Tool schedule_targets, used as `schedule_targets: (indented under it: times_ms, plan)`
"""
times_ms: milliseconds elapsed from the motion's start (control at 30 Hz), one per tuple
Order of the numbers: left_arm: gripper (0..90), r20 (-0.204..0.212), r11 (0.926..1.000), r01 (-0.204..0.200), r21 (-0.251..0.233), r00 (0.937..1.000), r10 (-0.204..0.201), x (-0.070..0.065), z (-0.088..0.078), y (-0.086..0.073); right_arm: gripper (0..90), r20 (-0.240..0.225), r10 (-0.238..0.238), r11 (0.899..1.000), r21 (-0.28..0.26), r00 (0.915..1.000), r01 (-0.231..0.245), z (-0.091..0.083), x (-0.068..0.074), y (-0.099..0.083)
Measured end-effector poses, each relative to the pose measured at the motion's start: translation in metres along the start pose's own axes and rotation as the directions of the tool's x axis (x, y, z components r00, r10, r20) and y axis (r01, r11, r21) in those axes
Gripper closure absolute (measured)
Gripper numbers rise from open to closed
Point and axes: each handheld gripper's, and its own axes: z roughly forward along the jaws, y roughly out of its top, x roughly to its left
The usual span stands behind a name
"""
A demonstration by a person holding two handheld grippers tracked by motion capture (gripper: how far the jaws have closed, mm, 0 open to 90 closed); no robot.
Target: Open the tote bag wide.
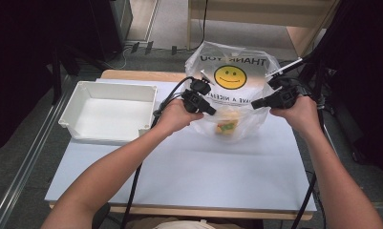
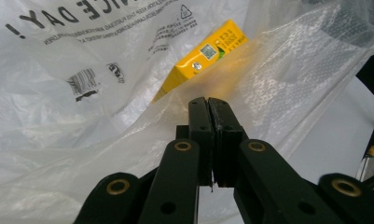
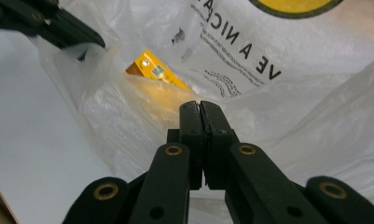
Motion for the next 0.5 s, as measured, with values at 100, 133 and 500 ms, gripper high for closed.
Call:
schedule_targets:
  times_ms: [100,133,500]
  plan:
    - [89.4,0.010,1.0000,-0.005,0.000,0.9999,0.005,-0.004,0.000,-0.001,89.8,0.009,-0.015,1.000,-0.008,0.9998,0.015,-0.008,0.006,0.010]
    - [89.3,0.010,1.0000,-0.005,0.000,0.9999,0.005,-0.004,0.000,-0.001,89.9,0.010,-0.023,1.000,-0.017,0.9997,0.023,-0.010,0.008,0.014]
    - [89.3,0.027,0.9998,-0.014,-0.013,0.9995,0.015,-0.009,-0.004,-0.004,89.8,0.007,-0.043,0.997,-0.063,0.9991,0.043,-0.006,0.014,0.063]
